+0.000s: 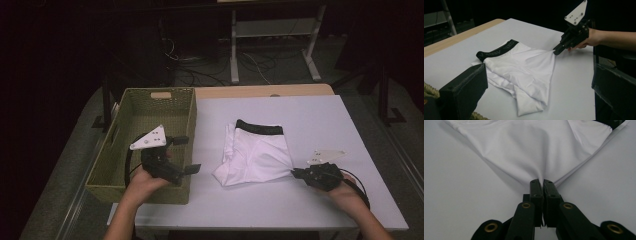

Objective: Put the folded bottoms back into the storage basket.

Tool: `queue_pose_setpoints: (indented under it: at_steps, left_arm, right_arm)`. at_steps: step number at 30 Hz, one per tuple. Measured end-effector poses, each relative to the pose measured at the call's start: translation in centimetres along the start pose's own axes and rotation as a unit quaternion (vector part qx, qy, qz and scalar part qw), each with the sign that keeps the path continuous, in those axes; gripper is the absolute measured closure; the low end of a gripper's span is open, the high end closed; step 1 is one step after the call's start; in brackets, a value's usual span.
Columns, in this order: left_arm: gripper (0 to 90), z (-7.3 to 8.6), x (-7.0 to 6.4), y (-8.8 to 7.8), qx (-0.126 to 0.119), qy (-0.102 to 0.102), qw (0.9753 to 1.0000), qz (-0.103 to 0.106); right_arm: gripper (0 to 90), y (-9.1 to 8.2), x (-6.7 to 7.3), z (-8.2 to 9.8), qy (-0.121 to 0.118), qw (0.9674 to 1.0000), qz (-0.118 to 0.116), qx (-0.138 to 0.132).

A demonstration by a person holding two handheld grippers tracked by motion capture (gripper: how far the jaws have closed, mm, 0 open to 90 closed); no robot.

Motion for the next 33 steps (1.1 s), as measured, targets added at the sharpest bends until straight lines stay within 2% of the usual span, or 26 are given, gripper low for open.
queue_pose_setpoints:
  at_steps: [11, 15, 21, 22, 25, 26, 27, 29, 30, 33]
  left_arm:
    - [0.2, 0.0, 0.0, 0.0, 0.0, 0.0, 1.0, 0.0]
    - [0.2, 0.0, 0.0, 0.0, 0.001, 0.001, 1.0, -0.001]
    - [0.2, 0.0, -0.1, 0.1, 0.004, 0.003, 1.0, -0.002]
    - [0.2, 0.0, -0.1, 0.1, 0.005, 0.004, 1.0, -0.002]
    - [0.2, -0.1, -0.1, 0.1, 0.006, 0.007, 1.0, -0.002]
    - [0.2, -0.1, -0.1, 0.1, 0.006, 0.007, 1.0, -0.002]
    - [0.2, -0.1, -0.1, 0.1, 0.005, 0.006, 1.0, -0.001]
    - [0.2, -0.1, -0.1, 0.1, 0.005, 0.006, 1.0, -0.003]
    - [0.2, -0.1, -0.2, 0.2, 0.005, 0.006, 1.0, -0.004]
    - [0.2, -0.2, -0.2, 0.5, 0.016, 0.005, 0.9998, -0.011]
  right_arm:
    - [86.2, -1.9, 0.7, 1.7, -0.005, 1.0, 0.001, 0.005]
    - [86.1, -2.8, 0.8, 2.8, -0.003, 0.9999, 0.004, 0.011]
    - [84.3, -3.0, 0.9, 3.4, 0.003, 0.9999, 0.0, 0.012]
    - [82.5, -2.9, 0.8, 3.4, 0.003, 0.9999, 0.0, 0.011]
    - [69.4, -2.7, 0.6, 3.6, 0.012, 0.9998, -0.006, 0.012]
    - [69.4, -2.7, 0.6, 3.6, 0.012, 0.9998, -0.006, 0.012]
    - [60.1, -2.7, 0.6, 3.6, 0.018, 0.9998, -0.011, 0.004]
    - [57.3, -2.7, 0.6, 3.6, 0.021, 0.9997, -0.012, 0.004]
    - [49.6, -2.6, 0.6, 3.5, 0.022, 0.9997, -0.014, -0.001]
    - [45.1, -2.6, 0.7, 3.4, 0.027, 0.9995, -0.017, -0.002]
Point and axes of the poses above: each handheld gripper's, and its own axes: y roughly forward along the jaws, z roughly out of its underside, x roughly to its left, the point moved 3 cm from there along y, roughly forward along the jaws, and after that the axes turned 9 degrees about z, right-handed, at the moved point
